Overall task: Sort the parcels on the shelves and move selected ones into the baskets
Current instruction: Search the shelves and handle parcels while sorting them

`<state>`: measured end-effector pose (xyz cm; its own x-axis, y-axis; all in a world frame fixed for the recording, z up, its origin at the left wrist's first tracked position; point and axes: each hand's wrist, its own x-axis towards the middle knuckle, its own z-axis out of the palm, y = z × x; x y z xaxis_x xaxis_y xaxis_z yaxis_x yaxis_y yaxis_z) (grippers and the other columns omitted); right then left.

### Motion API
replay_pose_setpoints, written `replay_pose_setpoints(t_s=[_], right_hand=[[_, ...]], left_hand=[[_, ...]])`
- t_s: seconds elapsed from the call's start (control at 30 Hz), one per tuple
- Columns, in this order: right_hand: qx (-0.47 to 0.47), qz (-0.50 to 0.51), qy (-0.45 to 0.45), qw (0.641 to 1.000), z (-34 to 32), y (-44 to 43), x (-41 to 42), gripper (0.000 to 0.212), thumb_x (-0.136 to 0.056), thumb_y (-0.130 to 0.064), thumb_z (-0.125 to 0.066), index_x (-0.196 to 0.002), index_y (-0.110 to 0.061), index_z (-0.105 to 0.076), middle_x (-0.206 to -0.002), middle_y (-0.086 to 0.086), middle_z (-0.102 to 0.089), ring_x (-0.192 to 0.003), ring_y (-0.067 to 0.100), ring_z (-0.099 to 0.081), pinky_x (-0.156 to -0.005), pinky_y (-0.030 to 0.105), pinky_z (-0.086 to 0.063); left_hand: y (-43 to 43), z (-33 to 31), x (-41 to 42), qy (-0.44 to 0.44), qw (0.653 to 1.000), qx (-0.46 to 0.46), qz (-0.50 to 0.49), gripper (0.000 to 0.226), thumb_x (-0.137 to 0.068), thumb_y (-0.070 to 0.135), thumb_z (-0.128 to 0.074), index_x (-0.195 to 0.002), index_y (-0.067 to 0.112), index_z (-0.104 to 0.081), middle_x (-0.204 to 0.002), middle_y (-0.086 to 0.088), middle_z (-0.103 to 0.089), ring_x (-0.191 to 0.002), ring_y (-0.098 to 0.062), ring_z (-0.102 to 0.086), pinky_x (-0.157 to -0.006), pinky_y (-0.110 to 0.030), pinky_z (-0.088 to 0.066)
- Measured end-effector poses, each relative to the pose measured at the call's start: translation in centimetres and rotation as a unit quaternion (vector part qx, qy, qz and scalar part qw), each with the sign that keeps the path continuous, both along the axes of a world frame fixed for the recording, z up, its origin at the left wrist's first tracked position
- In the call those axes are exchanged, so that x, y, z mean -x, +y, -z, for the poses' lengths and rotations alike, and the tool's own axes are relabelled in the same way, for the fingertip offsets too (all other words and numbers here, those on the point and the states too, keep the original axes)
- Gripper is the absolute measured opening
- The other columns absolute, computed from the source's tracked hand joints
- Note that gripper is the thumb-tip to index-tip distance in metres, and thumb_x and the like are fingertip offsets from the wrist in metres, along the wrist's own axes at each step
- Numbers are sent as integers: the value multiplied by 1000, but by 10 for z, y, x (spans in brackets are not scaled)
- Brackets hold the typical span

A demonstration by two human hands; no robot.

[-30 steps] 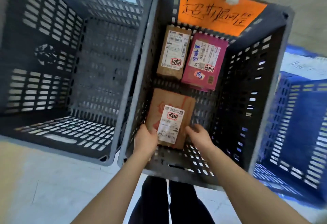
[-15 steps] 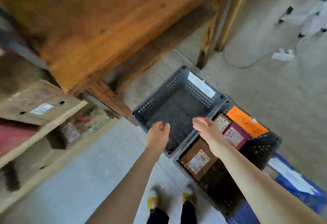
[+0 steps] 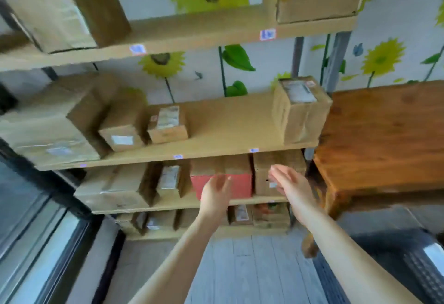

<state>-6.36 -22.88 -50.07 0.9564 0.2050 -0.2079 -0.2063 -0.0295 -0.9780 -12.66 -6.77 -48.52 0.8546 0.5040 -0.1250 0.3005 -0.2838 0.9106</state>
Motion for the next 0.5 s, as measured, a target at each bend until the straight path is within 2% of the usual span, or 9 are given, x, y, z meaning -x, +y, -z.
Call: replay_pose_setpoints(t_s=[0.07, 0.17, 0.33, 0.5], right_hand=[[-7, -27, -23, 999, -18, 48, 1, 23, -88, -33, -59, -106, -18, -60, -119, 5, -63, -110, 15, -59, -103, 36, -42], [2, -66, -51, 997, -37, 107, -5, 27, -88, -33, -58, -110, -17, -59, -121, 4, -61, -113, 15, -57, -102, 35, -43], [27, -108, -68, 992, -44, 178, -33, 26, -87, -36, -59, -108, -20, -57, -122, 3, -60, -116, 17, -55, -104, 38, -41], [61, -94, -76, 991, -32, 240, -95, 37, -86, -40, -59, -116, -18, -57, -125, 1, -58, -118, 17, -53, -104, 40, -41]], left_hand=[[48, -14, 13, -14, 999, 1, -39, 23, -91, 23, -53, -105, 8, -63, -89, 4, -65, -80, -5, -60, -64, -7, -40], [107, -25, 25, -27, 996, 16, -86, 34, -90, 27, -55, -116, 5, -60, -105, -4, -66, -99, -18, -60, -80, -21, -40], [180, -22, 9, -40, 991, 17, -130, 36, -90, 29, -55, -118, 7, -58, -112, -4, -64, -93, -12, -55, -71, -19, -39], [239, -13, -44, -11, 993, 7, -121, 49, -91, 33, -52, -132, 6, -46, -130, -9, -55, -116, -23, -53, -95, -29, -42]])
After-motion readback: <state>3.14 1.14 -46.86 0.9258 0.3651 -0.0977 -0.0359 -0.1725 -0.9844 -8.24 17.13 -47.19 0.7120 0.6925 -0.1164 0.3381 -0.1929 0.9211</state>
